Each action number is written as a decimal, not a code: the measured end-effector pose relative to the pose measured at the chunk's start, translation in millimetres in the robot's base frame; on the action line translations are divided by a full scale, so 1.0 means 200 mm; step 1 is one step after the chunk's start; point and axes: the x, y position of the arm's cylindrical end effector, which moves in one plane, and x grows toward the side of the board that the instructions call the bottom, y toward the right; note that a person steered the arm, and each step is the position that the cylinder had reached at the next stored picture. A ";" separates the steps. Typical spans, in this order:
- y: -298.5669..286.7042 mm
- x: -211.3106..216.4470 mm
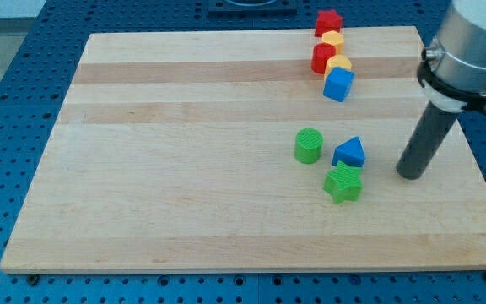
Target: Separate the blue triangle from green star
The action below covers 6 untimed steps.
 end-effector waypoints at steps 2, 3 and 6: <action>-0.20 -0.01; -0.30 -0.06; -0.66 -0.10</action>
